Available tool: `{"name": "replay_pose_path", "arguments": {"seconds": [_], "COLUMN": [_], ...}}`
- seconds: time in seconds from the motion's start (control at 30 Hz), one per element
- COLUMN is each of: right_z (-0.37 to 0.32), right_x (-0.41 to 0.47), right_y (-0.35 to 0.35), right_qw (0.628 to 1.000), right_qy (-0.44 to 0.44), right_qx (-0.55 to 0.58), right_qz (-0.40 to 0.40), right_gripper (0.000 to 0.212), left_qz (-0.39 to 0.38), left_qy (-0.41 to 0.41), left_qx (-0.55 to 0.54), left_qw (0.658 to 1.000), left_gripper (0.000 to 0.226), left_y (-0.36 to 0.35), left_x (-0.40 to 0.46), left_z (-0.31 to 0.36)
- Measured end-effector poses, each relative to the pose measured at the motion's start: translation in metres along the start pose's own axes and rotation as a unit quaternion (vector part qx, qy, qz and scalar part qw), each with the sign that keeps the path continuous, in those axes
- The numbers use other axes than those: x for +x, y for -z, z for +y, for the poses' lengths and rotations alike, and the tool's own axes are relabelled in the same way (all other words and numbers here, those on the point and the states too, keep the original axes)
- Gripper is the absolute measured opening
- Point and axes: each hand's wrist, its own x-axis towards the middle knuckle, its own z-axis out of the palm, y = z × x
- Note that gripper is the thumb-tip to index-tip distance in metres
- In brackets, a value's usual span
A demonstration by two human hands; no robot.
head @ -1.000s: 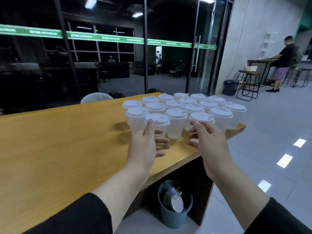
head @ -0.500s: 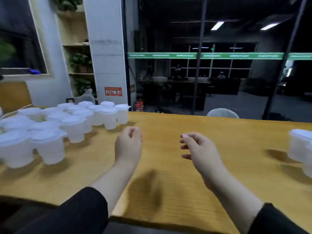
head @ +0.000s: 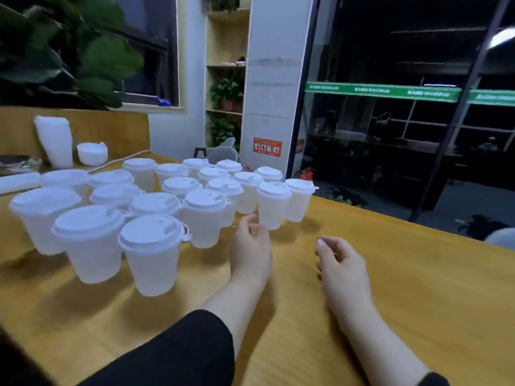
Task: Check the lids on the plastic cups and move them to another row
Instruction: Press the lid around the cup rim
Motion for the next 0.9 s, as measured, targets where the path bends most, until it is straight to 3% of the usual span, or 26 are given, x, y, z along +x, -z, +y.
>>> {"name": "replay_pose_path", "arguments": {"seconds": [0.1, 0.2, 0.4, 0.63, 0.77, 0.9], "right_z": [0.012, 0.018, 0.024, 0.038, 0.028, 0.016], "right_x": [0.044, 0.082, 0.128, 0.136, 0.109, 0.063], "right_y": [-0.034, -0.061, -0.094, -0.090, -0.061, -0.004], "right_qw": [1.000, 0.999, 0.997, 0.989, 0.984, 0.982], "right_qy": [0.003, 0.010, 0.017, 0.013, -0.038, -0.051], "right_qx": [0.021, 0.044, 0.052, 0.098, 0.153, 0.173], "right_qz": [-0.004, -0.019, -0.060, -0.106, -0.086, -0.049], "right_gripper": [0.015, 0.038, 0.060, 0.028, 0.048, 0.037], "left_qz": [-0.008, -0.002, -0.001, 0.016, 0.004, -0.060], "left_qy": [-0.004, -0.006, -0.023, -0.023, 0.024, 0.028], "left_qx": [-0.007, -0.021, -0.031, -0.071, -0.114, -0.143], "left_qw": [1.000, 1.000, 0.999, 0.997, 0.993, 0.987], "left_gripper": [0.024, 0.045, 0.051, 0.035, 0.043, 0.041], "left_y": [-0.015, -0.028, -0.047, -0.049, -0.050, -0.061], "left_x": [0.032, 0.057, 0.087, 0.083, 0.061, 0.020], "left_z": [-0.004, -0.006, -0.015, -0.010, 0.006, 0.024]}}
